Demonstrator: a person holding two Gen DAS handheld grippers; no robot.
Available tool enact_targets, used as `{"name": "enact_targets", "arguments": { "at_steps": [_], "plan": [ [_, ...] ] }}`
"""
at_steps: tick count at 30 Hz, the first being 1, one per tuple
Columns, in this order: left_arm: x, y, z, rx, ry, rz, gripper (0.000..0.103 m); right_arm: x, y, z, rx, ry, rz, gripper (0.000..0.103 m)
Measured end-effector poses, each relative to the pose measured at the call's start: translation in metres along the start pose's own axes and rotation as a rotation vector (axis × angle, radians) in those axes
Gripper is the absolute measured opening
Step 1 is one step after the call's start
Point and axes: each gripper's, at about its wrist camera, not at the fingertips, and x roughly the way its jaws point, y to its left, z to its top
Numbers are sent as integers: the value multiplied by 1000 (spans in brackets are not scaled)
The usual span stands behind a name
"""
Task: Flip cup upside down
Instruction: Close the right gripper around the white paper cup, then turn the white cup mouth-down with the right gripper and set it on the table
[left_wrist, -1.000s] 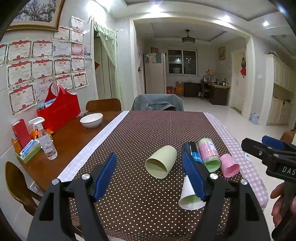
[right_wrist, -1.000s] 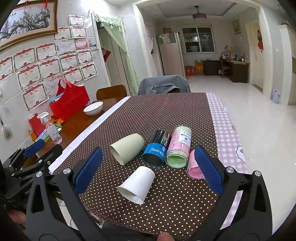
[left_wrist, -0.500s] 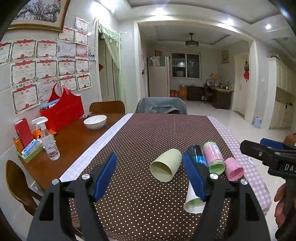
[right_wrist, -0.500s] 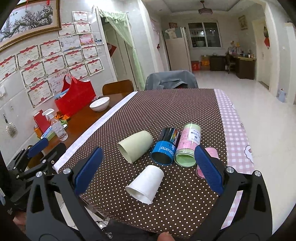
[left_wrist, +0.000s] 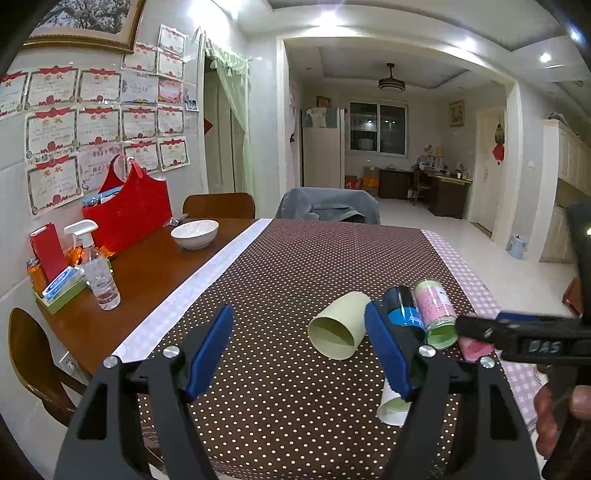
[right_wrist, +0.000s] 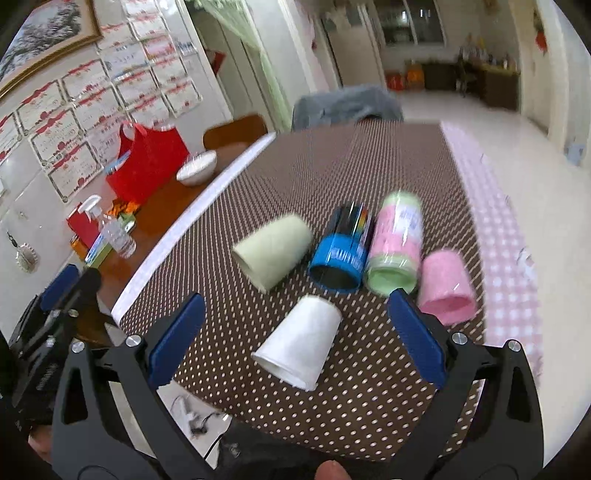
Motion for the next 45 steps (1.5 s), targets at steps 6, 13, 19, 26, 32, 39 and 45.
{"name": "enact_targets", "arguments": {
  "at_steps": [6,13,19,26,32,39,45],
  "plan": [
    [8,9,-2,-17,19,7,73,50,-11,-7,95,191,65,97],
    [15,12,-6,-29,36,-9,73,92,-28,-13,212,340,73,97],
    [20,15,-9,-40,50,-22,73,106,-37,-12,251,388,52,91],
    [24,25,-10,-64,60,-19,73,121,-40,-8,259,434,29,85],
    [25,27,-9,-67,61,-13,73,133,-37,-8,230,476,33,66],
    [23,24,-9,-55,60,-19,73,118,-34,-9,206,411,90,62],
    [18,19,-8,-49,51,-25,73,100,-40,-8,238,315,150,61]
  ]
}}
